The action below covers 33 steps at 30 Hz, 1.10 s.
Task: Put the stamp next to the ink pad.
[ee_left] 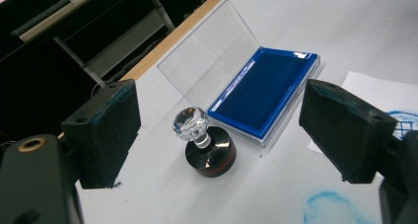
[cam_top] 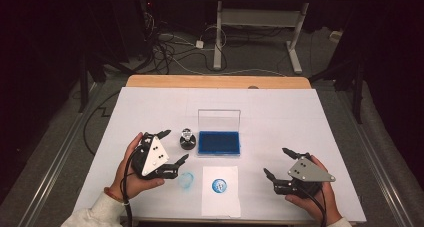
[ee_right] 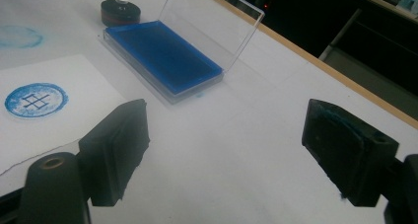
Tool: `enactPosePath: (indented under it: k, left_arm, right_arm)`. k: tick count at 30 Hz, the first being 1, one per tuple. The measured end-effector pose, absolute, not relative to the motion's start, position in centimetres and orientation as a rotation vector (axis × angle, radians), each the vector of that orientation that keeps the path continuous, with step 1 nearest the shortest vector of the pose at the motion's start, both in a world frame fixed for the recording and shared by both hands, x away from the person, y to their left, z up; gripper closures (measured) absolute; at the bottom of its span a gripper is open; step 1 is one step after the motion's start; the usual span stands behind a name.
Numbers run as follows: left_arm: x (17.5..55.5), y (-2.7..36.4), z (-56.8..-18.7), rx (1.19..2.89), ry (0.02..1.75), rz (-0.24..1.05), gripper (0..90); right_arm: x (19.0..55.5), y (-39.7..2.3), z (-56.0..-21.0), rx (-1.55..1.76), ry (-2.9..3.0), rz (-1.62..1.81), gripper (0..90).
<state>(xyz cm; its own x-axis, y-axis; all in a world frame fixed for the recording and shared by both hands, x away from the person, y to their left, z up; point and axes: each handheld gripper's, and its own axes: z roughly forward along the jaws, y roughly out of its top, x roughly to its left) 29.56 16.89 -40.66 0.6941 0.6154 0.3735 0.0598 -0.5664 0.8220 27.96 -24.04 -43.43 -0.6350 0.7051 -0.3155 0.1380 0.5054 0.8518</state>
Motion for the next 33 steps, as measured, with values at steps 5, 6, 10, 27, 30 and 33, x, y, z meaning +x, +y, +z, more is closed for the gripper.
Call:
enactPosePath:
  k: [5,6,10,27,30,33]
  left_arm:
    - [29.2,17.5,-41.0,2.059,0.529,0.846,15.7]
    - [29.1,17.6,-41.0,2.062,0.53,0.845,15.7]
    - [28.8,18.0,-41.4,2.06,0.542,0.852,15.7]
    - [28.3,20.0,-44.3,2.098,0.606,0.838,15.7]
    - [28.3,20.3,-44.8,2.105,0.624,0.839,15.7]
    - [28.4,20.5,-45.5,2.119,0.636,0.823,15.7]
  right_arm:
    - [27.9,-24.1,-43.5,0.691,2.088,1.094,18.2]
    - [27.8,-24.1,-43.5,0.688,2.087,1.091,18.2]
    - [27.7,-24.1,-43.5,0.692,2.085,1.088,18.2]
    - [27.5,-24.1,-43.6,0.694,2.081,1.071,18.2]
    - [27.4,-24.2,-43.6,0.697,2.079,1.074,18.2]
    - [27.4,-24.3,-43.6,0.699,2.078,1.072,18.2]
